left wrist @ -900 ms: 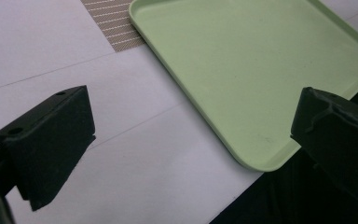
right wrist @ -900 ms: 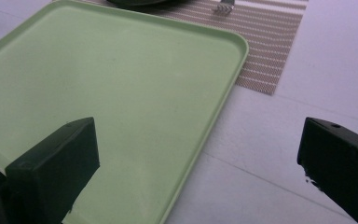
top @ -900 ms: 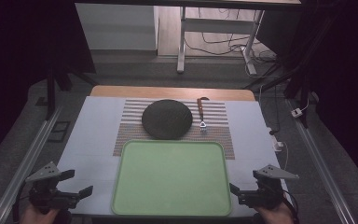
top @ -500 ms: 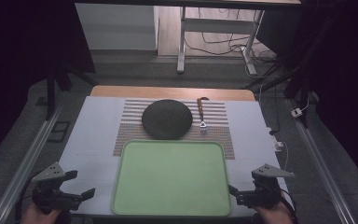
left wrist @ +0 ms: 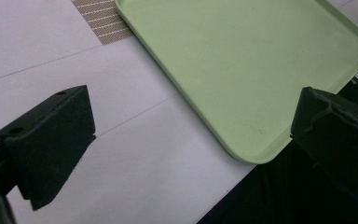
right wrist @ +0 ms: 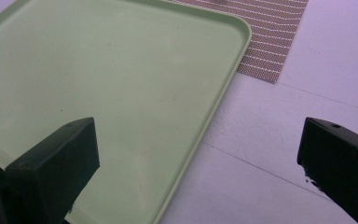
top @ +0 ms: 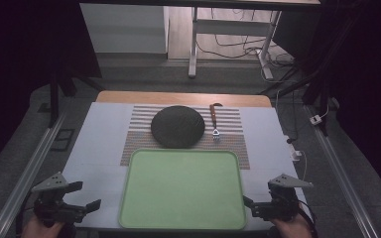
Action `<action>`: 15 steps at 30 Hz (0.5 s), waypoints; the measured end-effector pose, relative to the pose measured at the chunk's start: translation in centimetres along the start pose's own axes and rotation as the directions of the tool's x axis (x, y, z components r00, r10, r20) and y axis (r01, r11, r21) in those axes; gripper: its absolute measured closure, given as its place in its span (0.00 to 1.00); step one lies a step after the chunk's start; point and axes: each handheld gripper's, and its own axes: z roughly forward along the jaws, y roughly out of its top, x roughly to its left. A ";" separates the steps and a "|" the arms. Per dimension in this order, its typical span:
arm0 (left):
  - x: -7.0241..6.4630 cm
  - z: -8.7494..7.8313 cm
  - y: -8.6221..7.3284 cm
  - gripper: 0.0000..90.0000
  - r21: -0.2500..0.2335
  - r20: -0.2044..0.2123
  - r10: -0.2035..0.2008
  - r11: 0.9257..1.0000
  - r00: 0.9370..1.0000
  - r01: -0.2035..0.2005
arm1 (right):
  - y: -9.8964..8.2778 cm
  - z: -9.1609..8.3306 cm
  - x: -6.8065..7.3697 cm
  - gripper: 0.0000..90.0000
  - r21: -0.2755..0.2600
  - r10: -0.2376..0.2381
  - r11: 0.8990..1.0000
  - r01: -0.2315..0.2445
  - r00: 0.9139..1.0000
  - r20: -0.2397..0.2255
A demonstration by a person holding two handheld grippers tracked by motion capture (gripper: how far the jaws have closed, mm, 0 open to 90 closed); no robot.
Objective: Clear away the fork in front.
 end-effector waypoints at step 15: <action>0.0 0.1 0.0 0.00 0.007 -0.005 0.003 1.000 1.000 -0.002 | 0.6 0.1 0.2 0.00 -0.026 -0.024 0.999 0.024 1.000 -0.008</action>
